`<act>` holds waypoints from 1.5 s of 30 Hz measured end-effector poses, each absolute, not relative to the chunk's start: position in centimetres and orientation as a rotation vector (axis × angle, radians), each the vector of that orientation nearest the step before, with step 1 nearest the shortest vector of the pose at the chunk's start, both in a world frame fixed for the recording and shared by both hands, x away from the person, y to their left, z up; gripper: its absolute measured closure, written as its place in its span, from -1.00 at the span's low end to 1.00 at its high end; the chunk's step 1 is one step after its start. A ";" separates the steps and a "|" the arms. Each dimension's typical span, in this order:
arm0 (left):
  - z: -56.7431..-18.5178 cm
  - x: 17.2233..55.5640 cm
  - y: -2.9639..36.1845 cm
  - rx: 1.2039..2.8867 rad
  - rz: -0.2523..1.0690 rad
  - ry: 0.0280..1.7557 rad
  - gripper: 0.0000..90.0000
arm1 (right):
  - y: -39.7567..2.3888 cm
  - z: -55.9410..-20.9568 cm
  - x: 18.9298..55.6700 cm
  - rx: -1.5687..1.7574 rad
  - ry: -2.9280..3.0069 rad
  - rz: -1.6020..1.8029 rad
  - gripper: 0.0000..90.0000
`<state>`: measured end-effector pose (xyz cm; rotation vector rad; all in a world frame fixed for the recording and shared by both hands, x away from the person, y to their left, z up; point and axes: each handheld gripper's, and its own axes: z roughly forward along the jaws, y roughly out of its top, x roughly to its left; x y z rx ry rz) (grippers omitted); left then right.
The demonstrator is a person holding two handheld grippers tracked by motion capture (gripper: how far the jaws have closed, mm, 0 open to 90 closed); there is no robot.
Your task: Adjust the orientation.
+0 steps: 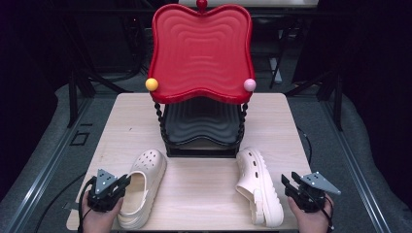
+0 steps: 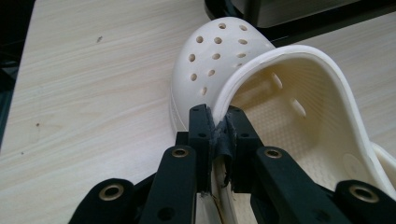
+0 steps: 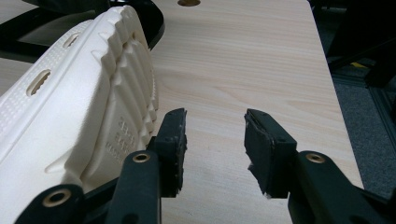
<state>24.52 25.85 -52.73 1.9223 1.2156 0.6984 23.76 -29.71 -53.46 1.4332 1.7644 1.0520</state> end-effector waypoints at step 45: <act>-53.2 24.7 15.6 1.956 0.640 1.122 0.82 | -28.5 -52.2 22.8 1.363 1.728 1.120 0.33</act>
